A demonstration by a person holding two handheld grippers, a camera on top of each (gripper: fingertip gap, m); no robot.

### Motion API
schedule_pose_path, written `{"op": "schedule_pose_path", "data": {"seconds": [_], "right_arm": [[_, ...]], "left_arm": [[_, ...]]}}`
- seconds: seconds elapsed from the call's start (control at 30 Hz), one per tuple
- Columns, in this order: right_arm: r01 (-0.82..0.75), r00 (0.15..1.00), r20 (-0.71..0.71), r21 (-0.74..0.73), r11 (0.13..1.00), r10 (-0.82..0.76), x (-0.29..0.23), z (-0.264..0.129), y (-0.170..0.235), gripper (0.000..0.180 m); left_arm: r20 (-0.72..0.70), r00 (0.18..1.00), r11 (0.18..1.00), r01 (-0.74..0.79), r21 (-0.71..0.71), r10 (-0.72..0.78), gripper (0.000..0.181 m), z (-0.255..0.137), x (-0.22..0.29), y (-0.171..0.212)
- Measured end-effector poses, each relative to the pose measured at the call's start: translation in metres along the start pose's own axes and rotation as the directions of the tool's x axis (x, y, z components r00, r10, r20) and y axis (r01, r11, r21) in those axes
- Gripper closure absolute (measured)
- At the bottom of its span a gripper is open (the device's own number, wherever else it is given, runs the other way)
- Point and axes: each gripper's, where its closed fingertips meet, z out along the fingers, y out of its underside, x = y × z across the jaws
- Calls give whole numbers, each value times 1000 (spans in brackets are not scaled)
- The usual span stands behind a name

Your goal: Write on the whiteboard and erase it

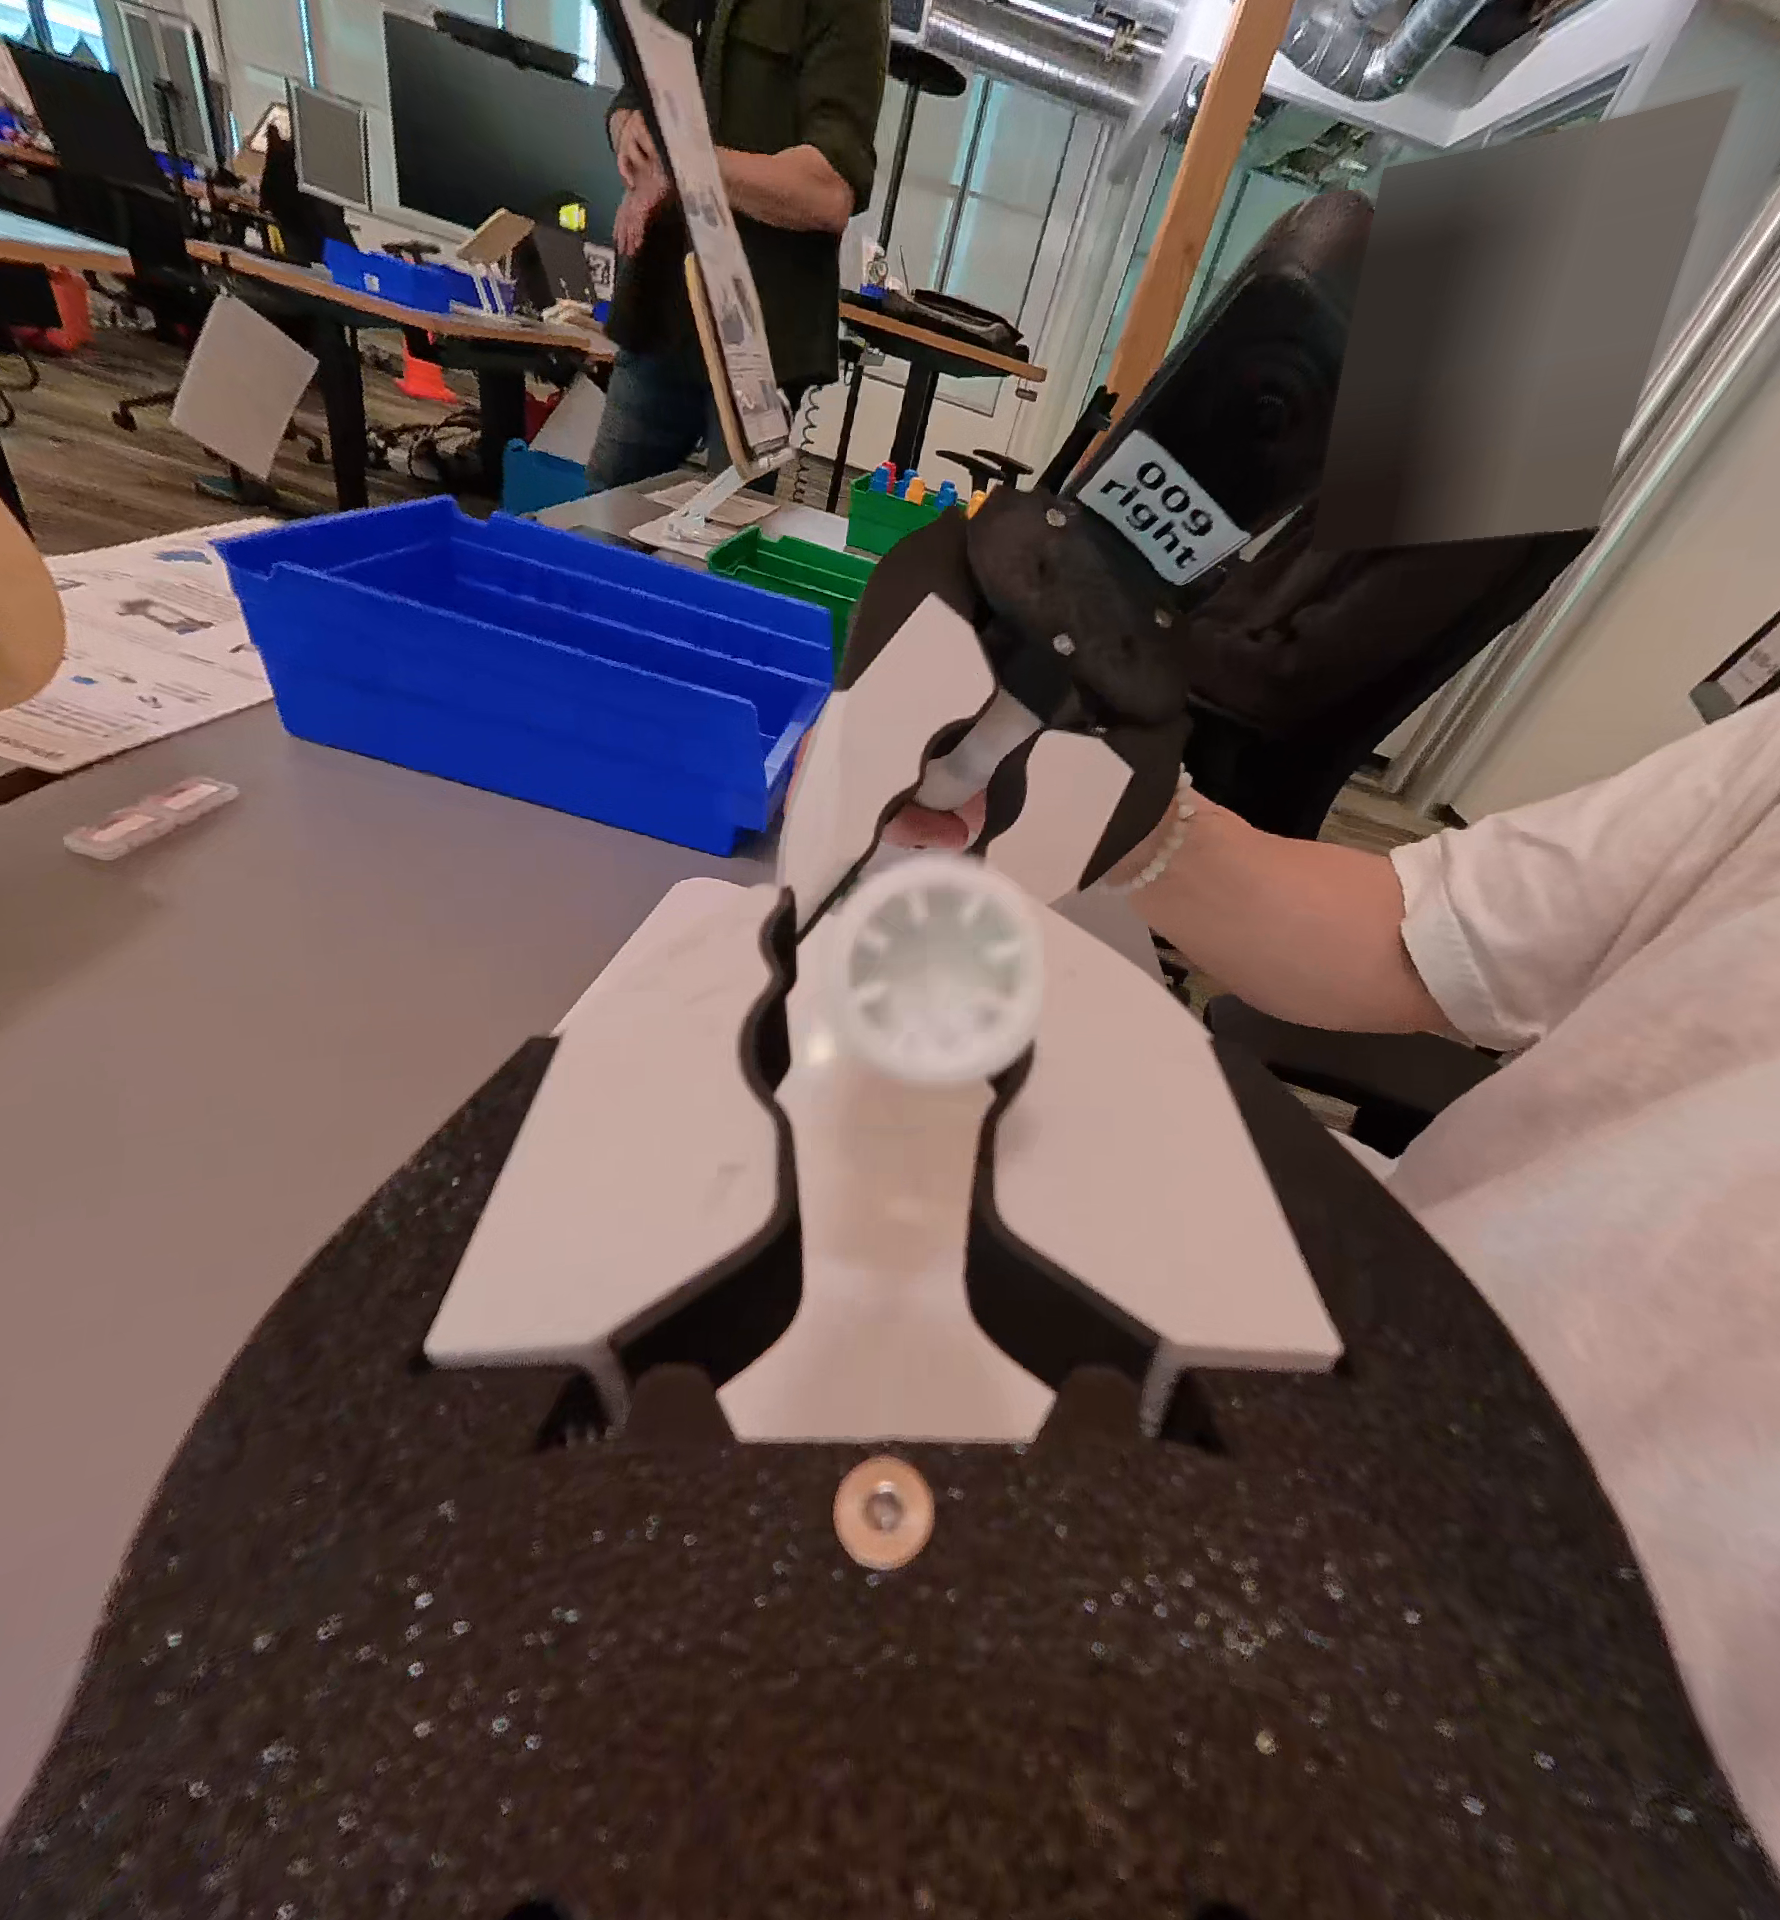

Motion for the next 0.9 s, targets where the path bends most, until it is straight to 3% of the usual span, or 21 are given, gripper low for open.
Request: {"op": "schedule_pose_path", "data": {"seconds": [0.07,0.13,0.23,0.27,0.5,0.67,0.8,0.9], "right_arm": [[-7,1000,14,-2,1000,7,0,0,1,160],[18,1000,19,-31,999,-17,-1,0,5,159],[23,999,49,-65,998,-20,-4,1,10,159],[28,998,53,-74,997,-24,-5,1,12,159],[14,998,59,-71,997,-9,-6,6,18,159],[-203,968,157,27,979,196,-7,4,15,139],[-208,957,214,43,977,195,-15,4,15,158],[-215,955,212,17,977,206,-15,5,18,160]], "left_arm": [[0,1000,1000,-15,-17,15,163,1,0,4],[35,995,995,-95,-44,96,163,2,0,6],[50,995,995,-83,-48,86,153,3,-1,5],[35,997,997,-68,-31,69,160,2,0,3],[64,990,990,-118,-81,124,162,2,-3,11],[34,988,988,-148,-40,150,162,0,3,9],[32,982,980,-184,-80,187,162,4,3,16],[36,980,978,-191,-82,195,162,5,2,18]]}}
